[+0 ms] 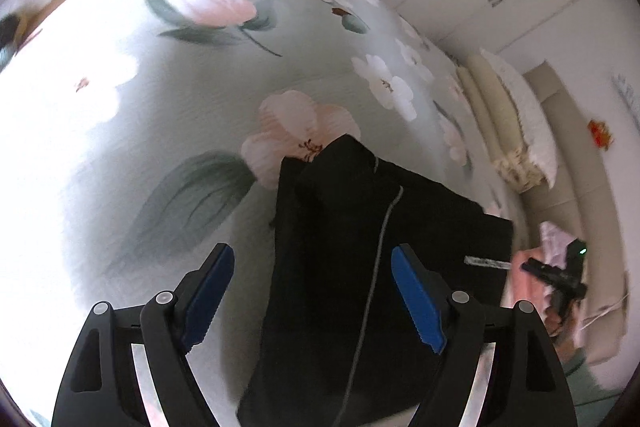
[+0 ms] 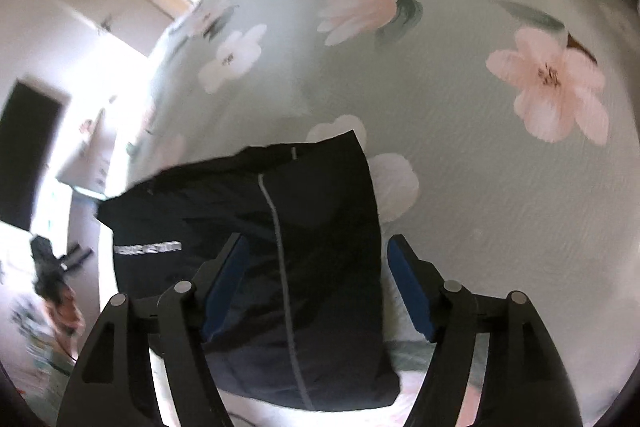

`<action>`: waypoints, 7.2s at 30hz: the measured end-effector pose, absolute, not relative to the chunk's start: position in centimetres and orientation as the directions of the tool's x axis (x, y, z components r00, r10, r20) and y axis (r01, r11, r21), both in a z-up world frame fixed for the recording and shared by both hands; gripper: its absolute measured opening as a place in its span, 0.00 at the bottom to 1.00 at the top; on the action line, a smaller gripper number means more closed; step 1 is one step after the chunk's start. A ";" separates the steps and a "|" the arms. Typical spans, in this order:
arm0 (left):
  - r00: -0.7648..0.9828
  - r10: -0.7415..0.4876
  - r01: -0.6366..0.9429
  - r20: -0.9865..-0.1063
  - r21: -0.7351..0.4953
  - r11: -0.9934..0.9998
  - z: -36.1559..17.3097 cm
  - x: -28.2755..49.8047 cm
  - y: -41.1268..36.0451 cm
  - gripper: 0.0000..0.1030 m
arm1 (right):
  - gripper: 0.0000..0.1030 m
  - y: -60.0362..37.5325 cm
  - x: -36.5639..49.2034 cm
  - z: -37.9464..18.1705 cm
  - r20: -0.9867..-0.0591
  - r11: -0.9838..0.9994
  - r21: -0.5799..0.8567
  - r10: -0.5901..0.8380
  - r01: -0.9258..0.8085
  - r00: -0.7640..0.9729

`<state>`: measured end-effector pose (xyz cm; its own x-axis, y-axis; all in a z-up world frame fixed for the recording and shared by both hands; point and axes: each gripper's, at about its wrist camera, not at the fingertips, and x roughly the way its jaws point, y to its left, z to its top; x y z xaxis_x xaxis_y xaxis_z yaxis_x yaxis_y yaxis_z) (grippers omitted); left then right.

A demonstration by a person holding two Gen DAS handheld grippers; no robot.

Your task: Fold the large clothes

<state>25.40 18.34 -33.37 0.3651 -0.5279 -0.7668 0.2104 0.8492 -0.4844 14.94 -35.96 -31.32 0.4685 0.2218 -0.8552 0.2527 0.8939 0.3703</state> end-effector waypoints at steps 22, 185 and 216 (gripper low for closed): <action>0.148 -0.603 0.468 -0.784 -0.482 0.741 -38.7 33.5 10.6 0.68 | 0.59 -35.5 22.3 -39.7 -0.868 0.932 0.350 0.285 0.094 0.406; 0.317 -0.770 0.182 -0.554 -0.761 0.623 -39.5 18.9 14.4 0.27 | 0.42 -30.4 13.7 -39.2 -0.606 0.711 0.697 0.652 -0.091 0.457; 0.407 -0.664 0.152 -0.627 -0.670 0.726 -29.6 5.6 46.6 0.26 | 0.42 -10.7 3.3 -27.7 -0.629 0.742 0.647 0.650 -0.176 0.426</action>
